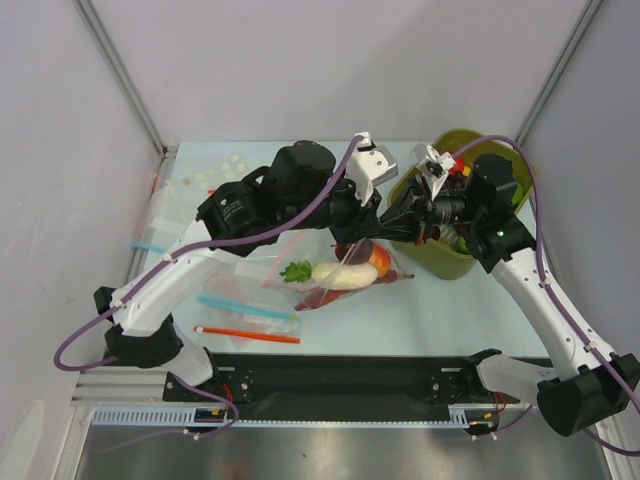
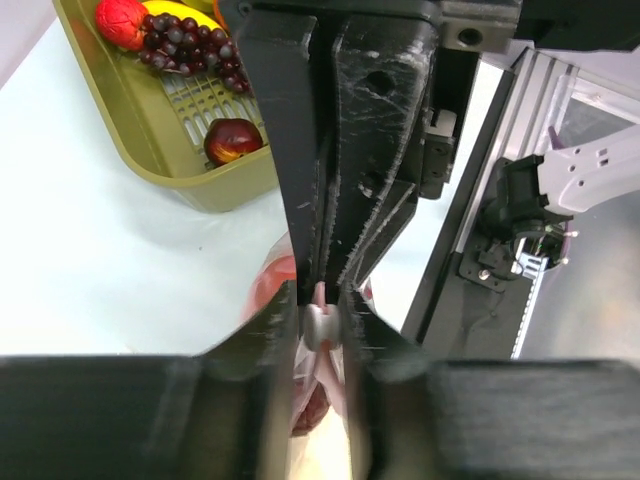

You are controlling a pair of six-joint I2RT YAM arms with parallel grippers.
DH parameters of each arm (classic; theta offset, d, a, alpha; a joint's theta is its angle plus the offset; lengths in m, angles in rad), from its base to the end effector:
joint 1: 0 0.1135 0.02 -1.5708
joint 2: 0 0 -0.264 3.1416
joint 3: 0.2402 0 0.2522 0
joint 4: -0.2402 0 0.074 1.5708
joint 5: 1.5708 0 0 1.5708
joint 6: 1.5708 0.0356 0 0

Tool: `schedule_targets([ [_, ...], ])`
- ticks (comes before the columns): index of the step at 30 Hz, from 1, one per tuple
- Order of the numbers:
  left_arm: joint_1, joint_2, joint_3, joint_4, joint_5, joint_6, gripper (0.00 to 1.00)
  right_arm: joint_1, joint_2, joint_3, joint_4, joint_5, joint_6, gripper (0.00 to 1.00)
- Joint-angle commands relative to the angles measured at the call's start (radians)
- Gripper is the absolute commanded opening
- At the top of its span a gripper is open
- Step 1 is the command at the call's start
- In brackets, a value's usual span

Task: Place the food in the zip-top bag and seal the zipper
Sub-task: Zip the zipper food storage bag at the center of the board.

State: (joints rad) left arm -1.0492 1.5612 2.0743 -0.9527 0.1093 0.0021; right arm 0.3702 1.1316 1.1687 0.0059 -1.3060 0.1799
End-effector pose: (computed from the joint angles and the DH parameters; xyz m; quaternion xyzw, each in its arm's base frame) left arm 0.1463 -0.2624 0.5035 0.4483 0.7145 -0.3075 0.4404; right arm 0.2053 0.1165 0.4251 -0.4890 0.5053 0.5603 0.4379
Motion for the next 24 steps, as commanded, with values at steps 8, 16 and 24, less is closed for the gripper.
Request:
schedule_targets([
  [8,0.002,-0.046,0.009,0.065,-0.053,0.027,0.00,0.006,0.005,0.055,0.045,-0.044,0.006,0.00],
  [16,0.005,-0.075,-0.010,0.095,-0.068,0.016,0.00,0.007,0.007,0.049,0.060,-0.056,0.010,0.00],
  [24,0.003,-0.066,0.010,0.083,-0.034,0.010,0.27,0.012,-0.003,0.042,0.078,-0.073,0.016,0.00],
])
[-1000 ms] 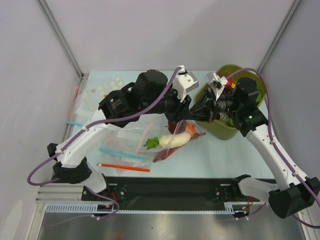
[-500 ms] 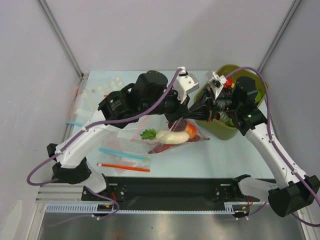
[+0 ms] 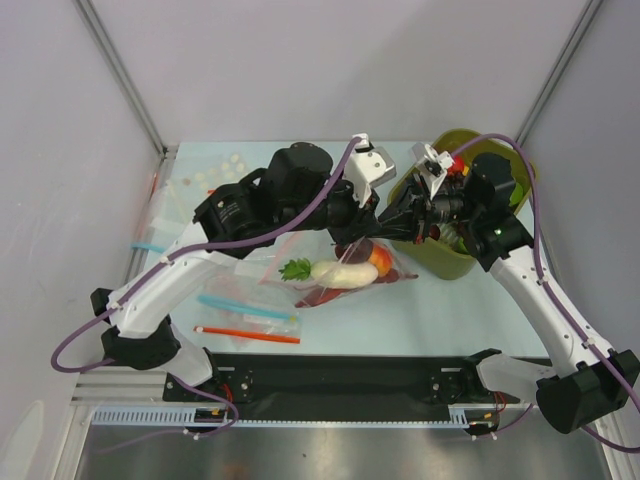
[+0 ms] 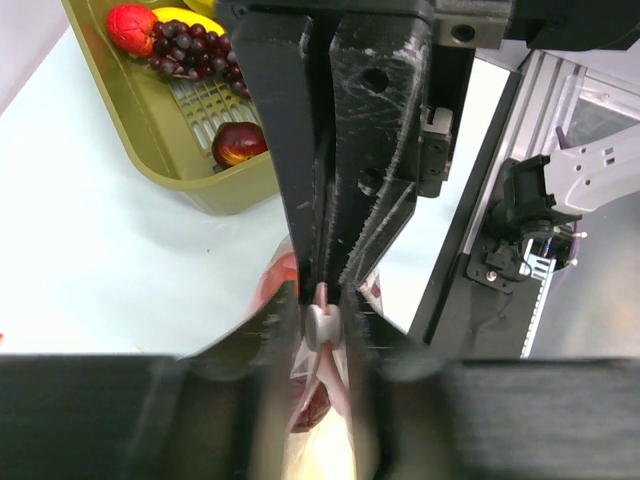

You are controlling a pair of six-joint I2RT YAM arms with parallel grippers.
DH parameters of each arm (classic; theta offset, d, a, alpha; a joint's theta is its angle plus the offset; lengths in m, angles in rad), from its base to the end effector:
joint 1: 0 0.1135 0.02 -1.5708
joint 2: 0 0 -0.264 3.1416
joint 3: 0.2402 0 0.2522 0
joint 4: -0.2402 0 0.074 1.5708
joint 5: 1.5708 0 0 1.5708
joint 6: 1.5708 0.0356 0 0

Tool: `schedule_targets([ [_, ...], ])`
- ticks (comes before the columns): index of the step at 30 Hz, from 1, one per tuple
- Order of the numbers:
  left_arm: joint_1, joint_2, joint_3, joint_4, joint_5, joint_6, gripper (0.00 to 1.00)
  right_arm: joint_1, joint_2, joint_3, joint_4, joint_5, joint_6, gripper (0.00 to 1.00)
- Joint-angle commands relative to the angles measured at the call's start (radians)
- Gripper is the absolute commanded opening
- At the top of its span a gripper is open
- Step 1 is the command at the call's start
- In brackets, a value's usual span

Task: Place the food in the zip-top bag and seal the zipper
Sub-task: Zip the zipper food storage bag at the center of the board.

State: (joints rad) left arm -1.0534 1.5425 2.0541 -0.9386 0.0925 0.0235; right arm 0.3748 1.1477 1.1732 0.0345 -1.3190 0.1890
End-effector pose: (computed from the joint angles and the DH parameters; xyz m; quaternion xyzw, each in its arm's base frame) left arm 0.1437 -0.2592 0.5043 0.4522 0.7083 -0.3001 0.4514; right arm 0.2086 0.1191 0.4254 -0.4944 0.4981 0.5635 0.4358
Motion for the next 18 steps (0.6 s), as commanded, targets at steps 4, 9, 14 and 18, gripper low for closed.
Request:
schedule_targets([
  [4,0.009,-0.041,0.034,0.041,-0.005,-0.013,0.34,0.007,-0.022,0.037,0.058,-0.059,0.012,0.00],
  [9,0.009,-0.048,0.031,0.038,0.003,-0.017,0.47,0.010,-0.025,0.036,0.059,-0.062,0.013,0.00],
  [14,0.016,-0.061,0.031,0.049,0.048,-0.066,0.68,0.009,-0.025,0.034,0.061,-0.065,0.012,0.00],
  [18,0.033,-0.071,0.026,0.058,0.087,-0.094,0.46,0.009,-0.026,0.032,0.056,-0.065,0.013,0.00],
])
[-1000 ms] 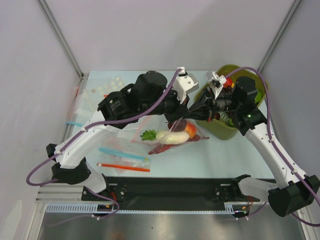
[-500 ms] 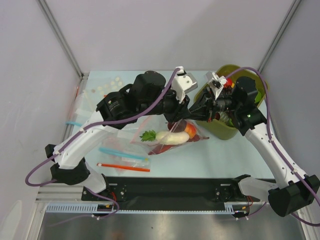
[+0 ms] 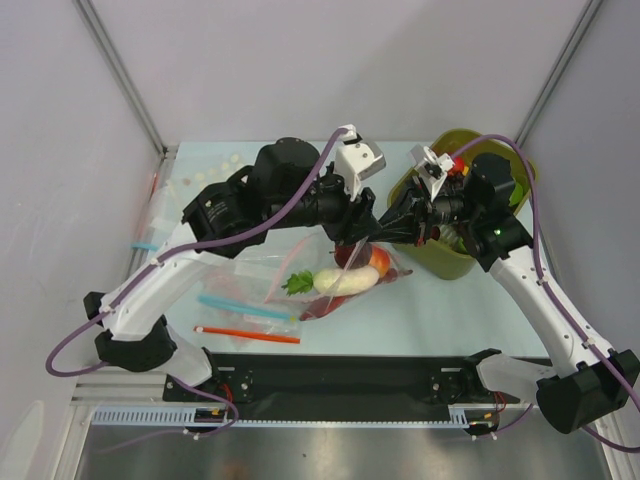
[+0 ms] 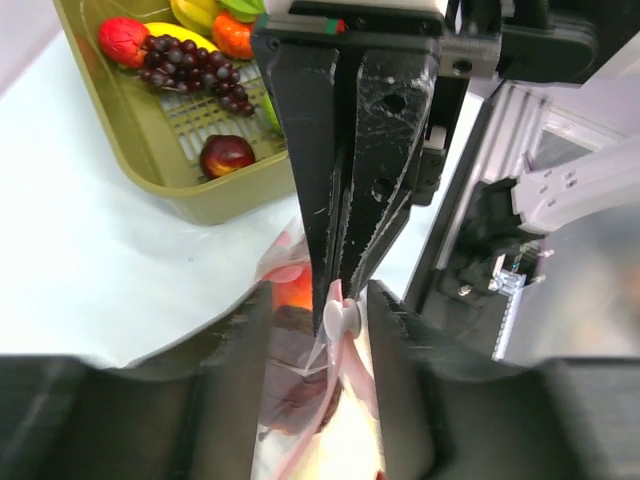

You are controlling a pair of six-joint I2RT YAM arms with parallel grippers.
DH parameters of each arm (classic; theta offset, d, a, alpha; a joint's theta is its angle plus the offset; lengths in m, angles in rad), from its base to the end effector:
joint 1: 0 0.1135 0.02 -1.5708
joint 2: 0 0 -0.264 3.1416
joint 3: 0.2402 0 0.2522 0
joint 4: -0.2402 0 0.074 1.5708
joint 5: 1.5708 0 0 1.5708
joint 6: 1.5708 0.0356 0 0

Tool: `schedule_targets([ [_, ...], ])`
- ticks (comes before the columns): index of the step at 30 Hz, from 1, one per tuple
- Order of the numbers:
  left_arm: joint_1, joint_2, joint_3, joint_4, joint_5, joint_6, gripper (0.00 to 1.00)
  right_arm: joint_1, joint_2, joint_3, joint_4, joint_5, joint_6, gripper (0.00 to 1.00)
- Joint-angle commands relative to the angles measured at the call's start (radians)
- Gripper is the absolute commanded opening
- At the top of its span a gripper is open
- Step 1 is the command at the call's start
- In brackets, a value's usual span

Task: Place the food in the zip-top bag and seal the zipper
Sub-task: Zip the zipper food storage bag at the center of the board.

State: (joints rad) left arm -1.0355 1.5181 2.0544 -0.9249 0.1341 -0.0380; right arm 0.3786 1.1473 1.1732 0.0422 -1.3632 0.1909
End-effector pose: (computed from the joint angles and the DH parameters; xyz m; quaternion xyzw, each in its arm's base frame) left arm 0.1424 -0.2494 0.5125 0.4291 0.7097 -0.3321 0.4494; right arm 0.2064 0.1196 0.4260 -0.5081 0.4846 0.5722 0.4238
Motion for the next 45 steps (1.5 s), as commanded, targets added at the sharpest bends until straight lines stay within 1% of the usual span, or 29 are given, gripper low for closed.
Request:
schedule_targets([
  [1,0.020,-0.049,0.023,0.049,0.050,-0.036,0.40,0.005,-0.026,0.032,0.047,-0.020,0.013,0.00],
  [2,0.022,-0.055,0.013,0.054,0.055,-0.037,0.39,0.005,-0.027,0.032,0.047,-0.020,0.015,0.00],
  [5,0.028,-0.059,-0.005,0.055,0.065,-0.042,0.39,0.005,-0.032,0.032,0.048,-0.019,0.015,0.00],
  [7,0.029,-0.050,-0.002,0.038,0.073,-0.034,0.41,0.006,-0.037,0.032,0.051,-0.017,0.018,0.00],
  [8,0.031,-0.047,0.003,0.032,0.078,-0.033,0.44,0.006,-0.037,0.032,0.051,-0.017,0.019,0.00],
  [9,0.029,-0.042,0.003,0.029,0.081,-0.033,0.53,0.008,-0.038,0.032,0.051,-0.017,0.019,0.00],
  [11,0.029,-0.042,0.000,0.031,0.094,-0.033,0.57,0.006,-0.040,0.032,0.050,-0.017,0.018,0.00],
  [12,0.029,-0.042,0.000,0.032,0.098,-0.034,0.61,0.006,-0.040,0.032,0.048,-0.017,0.019,0.00],
  [15,0.029,-0.038,0.001,0.025,0.114,-0.027,0.63,0.006,-0.043,0.029,0.048,-0.016,0.018,0.00],
  [16,0.029,-0.036,0.000,0.021,0.117,-0.026,0.62,0.006,-0.041,0.029,0.048,-0.014,0.018,0.00],
  [18,0.029,-0.030,0.000,0.005,0.113,-0.023,0.52,0.006,-0.040,0.032,0.048,-0.013,0.021,0.00],
  [24,0.029,-0.007,-0.008,-0.015,0.117,-0.016,0.46,0.008,-0.040,0.031,0.053,-0.016,0.021,0.00],
  [27,0.028,-0.004,-0.016,-0.012,0.101,-0.014,0.45,0.008,-0.040,0.032,0.051,-0.017,0.021,0.00],
  [29,0.028,-0.001,-0.014,-0.015,0.082,-0.014,0.35,0.006,-0.041,0.031,0.054,-0.019,0.024,0.00],
  [30,0.028,-0.001,-0.013,-0.012,0.075,-0.014,0.21,0.008,-0.040,0.032,0.054,-0.019,0.024,0.00],
  [32,0.028,-0.006,-0.011,-0.005,0.049,-0.019,0.03,0.006,-0.047,0.029,0.051,-0.027,0.022,0.00],
  [33,0.028,-0.013,-0.011,0.007,0.038,-0.023,0.00,0.006,-0.047,0.028,0.048,-0.027,0.016,0.00],
  [34,0.028,-0.021,-0.014,0.014,0.029,-0.023,0.00,0.008,-0.049,0.026,0.044,-0.033,0.010,0.04],
  [35,0.028,-0.025,-0.017,0.023,0.027,-0.026,0.00,0.006,-0.054,0.025,0.038,-0.037,0.002,0.16],
  [37,0.028,-0.041,-0.022,0.043,0.028,-0.028,0.00,0.008,-0.061,0.023,0.021,-0.043,-0.025,0.29],
  [38,0.028,-0.042,-0.020,0.046,0.036,-0.031,0.01,0.009,-0.072,0.019,0.019,-0.043,-0.031,0.37],
  [39,0.028,-0.045,-0.017,0.049,0.042,-0.031,0.00,0.009,-0.077,0.017,0.021,-0.042,-0.033,0.41],
  [41,0.028,-0.044,-0.008,0.051,0.056,-0.033,0.00,0.009,-0.084,0.011,0.030,-0.043,-0.036,0.49],
  [42,0.028,-0.044,-0.007,0.051,0.061,-0.034,0.00,0.011,-0.089,0.011,0.039,-0.043,-0.034,0.50],
  [43,0.028,-0.044,-0.005,0.051,0.064,-0.034,0.00,0.013,-0.089,0.011,0.045,-0.046,-0.033,0.50],
  [45,0.028,-0.044,-0.005,0.054,0.070,-0.034,0.00,0.017,-0.087,0.009,0.061,-0.051,-0.025,0.45],
])
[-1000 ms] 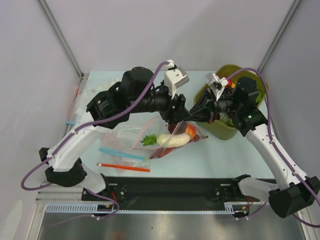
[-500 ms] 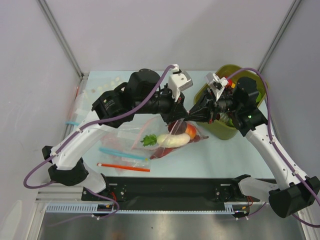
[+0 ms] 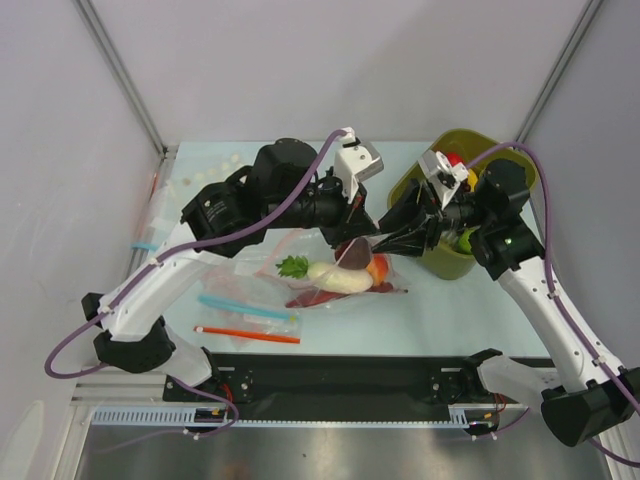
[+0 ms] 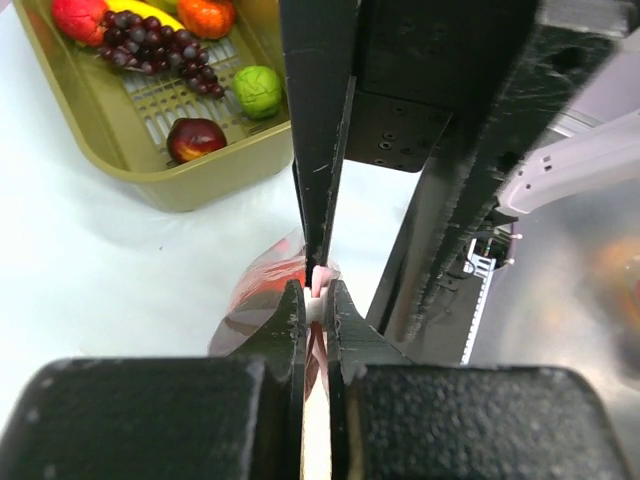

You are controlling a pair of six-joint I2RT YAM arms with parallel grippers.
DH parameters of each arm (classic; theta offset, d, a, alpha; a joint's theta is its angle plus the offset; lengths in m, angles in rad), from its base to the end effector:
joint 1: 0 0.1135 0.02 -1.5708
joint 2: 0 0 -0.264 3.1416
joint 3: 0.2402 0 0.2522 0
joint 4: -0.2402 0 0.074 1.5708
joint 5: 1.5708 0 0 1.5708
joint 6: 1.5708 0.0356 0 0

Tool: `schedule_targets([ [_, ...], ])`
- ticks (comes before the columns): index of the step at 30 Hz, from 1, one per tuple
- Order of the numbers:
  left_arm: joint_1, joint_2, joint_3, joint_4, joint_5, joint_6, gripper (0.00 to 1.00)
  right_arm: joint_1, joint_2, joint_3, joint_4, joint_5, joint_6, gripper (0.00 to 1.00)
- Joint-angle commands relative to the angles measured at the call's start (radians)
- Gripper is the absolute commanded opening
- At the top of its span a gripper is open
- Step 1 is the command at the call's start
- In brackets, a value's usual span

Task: Place the food in the zip-top bag and seal the zipper
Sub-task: Zip the zipper food storage bag at the center of the board.

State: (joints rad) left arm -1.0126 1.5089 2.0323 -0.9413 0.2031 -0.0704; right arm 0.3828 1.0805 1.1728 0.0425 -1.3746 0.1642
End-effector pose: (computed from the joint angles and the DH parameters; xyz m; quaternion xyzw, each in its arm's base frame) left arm 0.1450 -0.2458 0.5072 0.4278 0.7181 -0.3523 0.4209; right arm 0.1857 0.1124 0.4396 -0.5304 0.4534 0.5591 0.4478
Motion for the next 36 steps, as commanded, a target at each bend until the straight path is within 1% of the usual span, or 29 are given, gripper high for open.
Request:
schedule_targets([
  [1,0.005,-0.035,0.019,0.072,0.005,-0.005,0.00,0.016,-0.018,0.010,0.060,-0.041,0.003,0.42],
  [2,0.005,-0.038,0.019,0.073,0.010,-0.003,0.00,0.018,-0.013,0.010,0.062,-0.041,0.006,0.32],
  [3,0.005,-0.039,0.020,0.078,0.016,-0.005,0.00,0.018,-0.013,0.010,0.063,-0.043,0.011,0.27],
  [4,0.005,-0.041,0.020,0.079,0.019,-0.006,0.00,0.021,-0.008,0.010,0.063,-0.040,0.011,0.17],
  [7,0.006,-0.050,0.020,0.085,0.025,-0.008,0.00,0.021,-0.008,0.010,0.066,-0.027,0.011,0.13],
  [8,0.005,-0.053,0.020,0.087,0.028,-0.006,0.00,0.021,-0.008,0.011,0.068,-0.026,0.011,0.01],
  [9,0.005,-0.056,0.020,0.088,0.028,-0.006,0.00,0.021,-0.008,0.010,0.076,-0.026,0.012,0.00],
  [12,0.005,-0.062,0.000,0.093,0.025,0.000,0.00,0.016,-0.011,0.010,0.117,-0.014,0.044,0.00],
  [14,0.005,-0.081,-0.050,0.104,0.009,0.004,0.00,-0.001,-0.008,0.010,0.141,0.002,0.099,0.00],
  [17,0.005,-0.125,-0.131,0.160,-0.008,0.000,0.00,-0.047,-0.008,0.008,0.247,0.002,0.204,0.00],
  [22,0.006,-0.168,-0.196,0.205,-0.024,-0.009,0.01,-0.074,-0.019,0.001,0.312,0.051,0.261,0.00],
  [25,0.006,-0.190,-0.221,0.205,-0.039,-0.008,0.00,-0.116,-0.013,-0.025,0.431,0.106,0.389,0.00],
  [26,0.008,-0.203,-0.230,0.206,-0.044,-0.008,0.00,-0.128,-0.014,-0.033,0.500,0.123,0.447,0.00],
  [28,0.008,-0.219,-0.250,0.213,-0.051,-0.011,0.00,-0.156,-0.008,-0.059,0.569,0.184,0.504,0.00],
  [29,0.006,-0.228,-0.273,0.220,-0.053,-0.015,0.00,-0.165,-0.007,-0.068,0.655,0.202,0.532,0.00],
  [30,0.008,-0.242,-0.285,0.222,-0.056,-0.017,0.00,-0.180,0.002,-0.084,0.695,0.242,0.593,0.00],
  [32,0.006,-0.254,-0.311,0.226,-0.059,-0.025,0.00,-0.191,0.018,-0.088,0.787,0.272,0.641,0.00],
  [36,0.006,-0.292,-0.346,0.222,-0.073,-0.034,0.00,-0.214,0.036,-0.087,0.849,0.354,0.704,0.00],
])
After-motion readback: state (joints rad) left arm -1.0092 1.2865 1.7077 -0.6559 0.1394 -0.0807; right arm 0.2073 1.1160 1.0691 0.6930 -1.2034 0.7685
